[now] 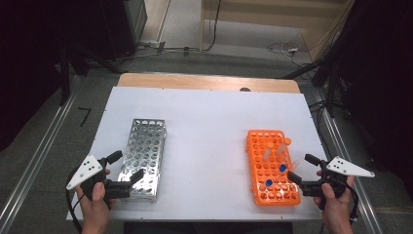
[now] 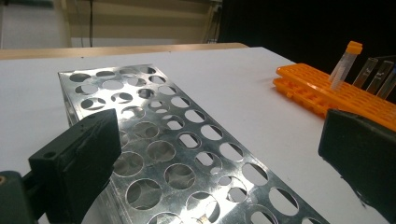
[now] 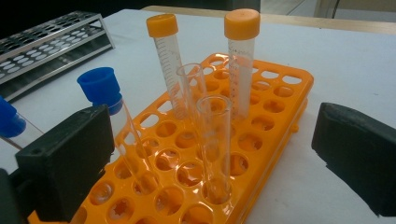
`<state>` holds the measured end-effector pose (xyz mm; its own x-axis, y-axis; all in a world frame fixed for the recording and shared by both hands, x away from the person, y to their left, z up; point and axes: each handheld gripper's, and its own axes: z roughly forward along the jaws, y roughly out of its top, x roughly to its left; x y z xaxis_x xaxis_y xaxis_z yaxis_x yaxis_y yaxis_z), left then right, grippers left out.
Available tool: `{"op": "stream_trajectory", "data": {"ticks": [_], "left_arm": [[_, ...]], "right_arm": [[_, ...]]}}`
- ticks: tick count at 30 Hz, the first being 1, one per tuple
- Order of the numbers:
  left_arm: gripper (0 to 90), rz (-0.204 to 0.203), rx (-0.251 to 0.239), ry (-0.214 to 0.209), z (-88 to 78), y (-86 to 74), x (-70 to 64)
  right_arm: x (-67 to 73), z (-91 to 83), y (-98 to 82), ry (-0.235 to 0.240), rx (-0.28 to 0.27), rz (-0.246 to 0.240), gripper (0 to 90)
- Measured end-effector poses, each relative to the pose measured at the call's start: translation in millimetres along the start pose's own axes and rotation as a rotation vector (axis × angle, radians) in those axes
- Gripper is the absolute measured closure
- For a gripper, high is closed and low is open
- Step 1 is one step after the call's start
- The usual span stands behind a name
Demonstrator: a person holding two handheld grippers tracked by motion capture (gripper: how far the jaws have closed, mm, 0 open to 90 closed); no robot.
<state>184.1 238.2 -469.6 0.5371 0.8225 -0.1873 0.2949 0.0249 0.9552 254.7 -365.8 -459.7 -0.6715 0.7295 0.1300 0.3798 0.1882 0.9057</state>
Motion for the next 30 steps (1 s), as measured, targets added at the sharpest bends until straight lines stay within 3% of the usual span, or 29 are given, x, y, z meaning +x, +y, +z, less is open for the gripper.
{"op": "stream_trajectory", "data": {"ticks": [18,21,24,27,30], "left_arm": [[0.0,0.003,-0.005,0.011,-3.1,3.2,-5.8],[0.0,0.007,-0.003,0.013,-2.8,4.0,-8.1],[0.0,0.006,-0.004,0.012,-2.5,4.3,-9.3],[0.0,0.012,-0.003,0.011,-3.0,5.2,-10.2],[0.0,0.010,-0.005,0.013,-2.5,5.5,-11.3]], "right_arm": [[10.2,-11.8,11.7,0.013,-0.011,0.008,2.9],[10.7,-11.5,5.8,0.048,0.020,0.013,5.8],[11.9,-11.9,-1.0,0.042,0.055,0.012,6.0],[13.0,-13.8,-1.5,0.032,0.058,0.019,11.5],[13.5,-12.7,-0.3,-0.006,0.061,0.030,19.9]]}}
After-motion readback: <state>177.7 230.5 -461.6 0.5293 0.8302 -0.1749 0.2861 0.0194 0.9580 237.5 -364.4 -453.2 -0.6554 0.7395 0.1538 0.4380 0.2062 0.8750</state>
